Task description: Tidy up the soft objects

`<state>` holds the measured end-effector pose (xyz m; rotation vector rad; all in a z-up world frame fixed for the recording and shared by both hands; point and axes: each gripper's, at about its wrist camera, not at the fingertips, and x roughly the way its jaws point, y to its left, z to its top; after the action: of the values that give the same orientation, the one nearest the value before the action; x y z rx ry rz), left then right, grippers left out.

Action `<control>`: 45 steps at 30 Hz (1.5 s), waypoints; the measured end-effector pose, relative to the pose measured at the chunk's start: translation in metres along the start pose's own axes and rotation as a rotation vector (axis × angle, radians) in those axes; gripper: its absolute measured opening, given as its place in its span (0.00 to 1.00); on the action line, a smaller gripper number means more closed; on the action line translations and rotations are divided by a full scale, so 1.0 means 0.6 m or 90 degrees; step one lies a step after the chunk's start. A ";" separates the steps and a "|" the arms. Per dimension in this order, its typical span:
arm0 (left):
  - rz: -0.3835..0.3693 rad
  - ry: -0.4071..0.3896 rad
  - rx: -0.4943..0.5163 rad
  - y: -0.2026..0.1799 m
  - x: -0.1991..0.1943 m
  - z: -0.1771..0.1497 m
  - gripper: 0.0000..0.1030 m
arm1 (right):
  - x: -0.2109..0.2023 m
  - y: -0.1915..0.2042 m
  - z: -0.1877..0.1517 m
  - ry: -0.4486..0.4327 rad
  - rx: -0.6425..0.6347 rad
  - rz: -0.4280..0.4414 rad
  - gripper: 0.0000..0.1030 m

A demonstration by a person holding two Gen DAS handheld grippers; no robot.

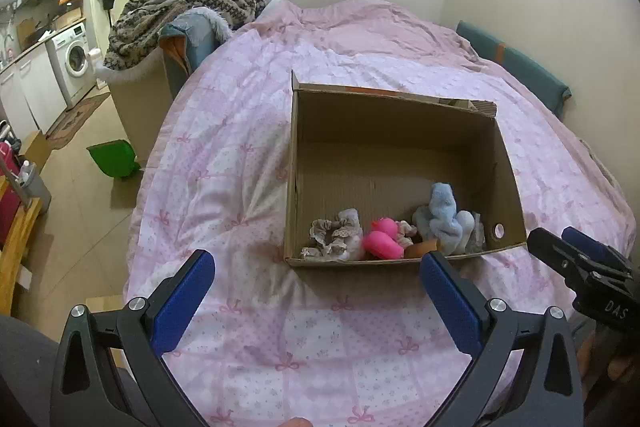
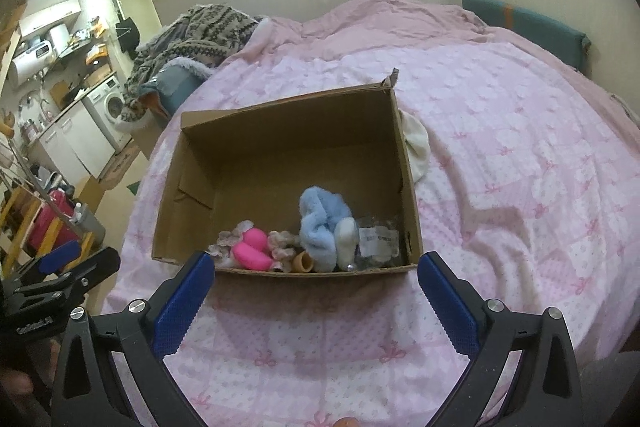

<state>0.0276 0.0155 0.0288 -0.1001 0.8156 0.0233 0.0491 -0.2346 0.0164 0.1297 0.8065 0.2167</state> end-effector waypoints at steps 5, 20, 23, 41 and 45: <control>0.008 -0.003 -0.004 -0.001 0.003 0.001 1.00 | 0.005 -0.001 0.000 0.001 -0.001 -0.008 1.00; -0.002 -0.009 0.002 -0.004 -0.002 -0.001 1.00 | 0.012 0.001 -0.001 0.007 -0.006 -0.019 1.00; -0.004 -0.008 0.000 -0.005 -0.001 -0.001 1.00 | 0.011 0.001 -0.001 0.006 -0.006 -0.019 1.00; -0.006 -0.010 -0.003 -0.004 -0.002 0.000 1.00 | 0.011 0.000 -0.001 0.005 -0.012 -0.023 1.00; -0.005 -0.008 -0.004 -0.004 -0.002 0.000 1.00 | 0.011 0.000 -0.001 0.004 -0.012 -0.023 1.00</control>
<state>0.0272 0.0132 0.0299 -0.1085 0.8019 0.0183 0.0529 -0.2329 0.0113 0.0966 0.8130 0.1902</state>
